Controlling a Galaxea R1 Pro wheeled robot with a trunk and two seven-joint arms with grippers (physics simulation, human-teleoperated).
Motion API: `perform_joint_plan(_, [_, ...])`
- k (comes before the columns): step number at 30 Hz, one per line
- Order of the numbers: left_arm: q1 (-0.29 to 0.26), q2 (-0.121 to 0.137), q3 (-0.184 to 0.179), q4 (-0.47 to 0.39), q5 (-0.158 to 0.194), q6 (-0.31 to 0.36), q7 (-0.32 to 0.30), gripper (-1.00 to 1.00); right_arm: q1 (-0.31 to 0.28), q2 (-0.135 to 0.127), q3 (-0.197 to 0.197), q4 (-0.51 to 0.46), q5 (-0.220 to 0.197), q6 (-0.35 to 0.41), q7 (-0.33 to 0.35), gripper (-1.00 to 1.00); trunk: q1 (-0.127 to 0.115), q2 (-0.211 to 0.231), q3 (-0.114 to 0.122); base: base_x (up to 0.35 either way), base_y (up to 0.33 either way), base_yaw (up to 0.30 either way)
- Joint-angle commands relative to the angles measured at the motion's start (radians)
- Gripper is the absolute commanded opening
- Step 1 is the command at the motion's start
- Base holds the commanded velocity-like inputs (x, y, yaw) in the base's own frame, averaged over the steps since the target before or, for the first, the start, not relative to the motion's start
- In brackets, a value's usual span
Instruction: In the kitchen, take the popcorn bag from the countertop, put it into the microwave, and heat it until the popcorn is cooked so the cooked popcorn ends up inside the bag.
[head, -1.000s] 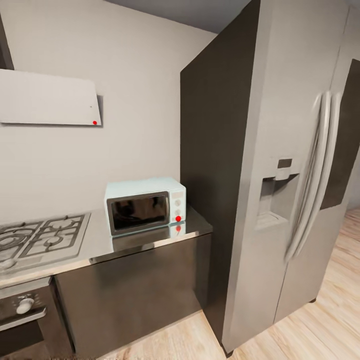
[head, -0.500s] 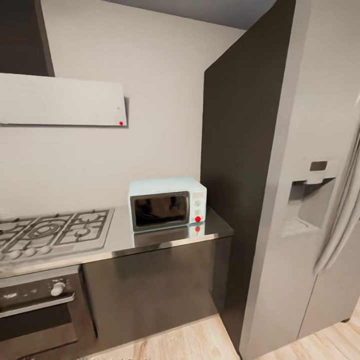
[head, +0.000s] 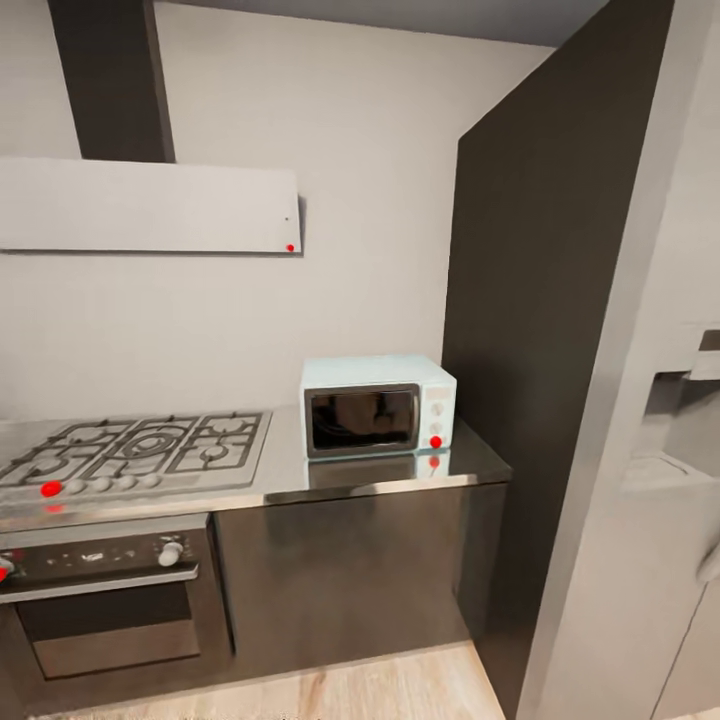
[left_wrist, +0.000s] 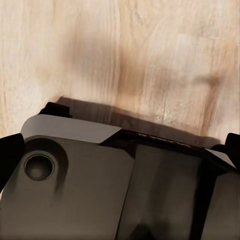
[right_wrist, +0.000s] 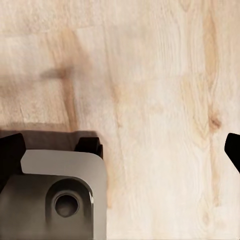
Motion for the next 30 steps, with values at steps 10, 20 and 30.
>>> perform_joint_plan(10, [-0.001, 0.000, -0.008, 0.001, 0.007, -0.003, 0.000, 1.00, -0.001, 0.000, 0.005, 0.001, -0.001, 0.001, 0.004, 1.00, 0.000, -0.001, -0.001, 0.000, 0.000, 0.269])
perform_joint_plan(20, [-0.001, -0.001, -0.008, 0.001, 0.007, -0.003, -0.001, 1.00, -0.001, 0.000, 0.005, 0.000, -0.001, 0.002, 0.005, 1.00, 0.000, -0.001, -0.001, 0.000, 0.000, 0.147])
perform_joint_plan(30, [-0.001, 0.000, -0.008, 0.001, 0.007, -0.003, -0.001, 1.00, -0.001, 0.000, 0.006, 0.000, -0.001, 0.000, 0.004, 1.00, 0.000, -0.001, -0.001, 0.000, 0.000, 0.160])
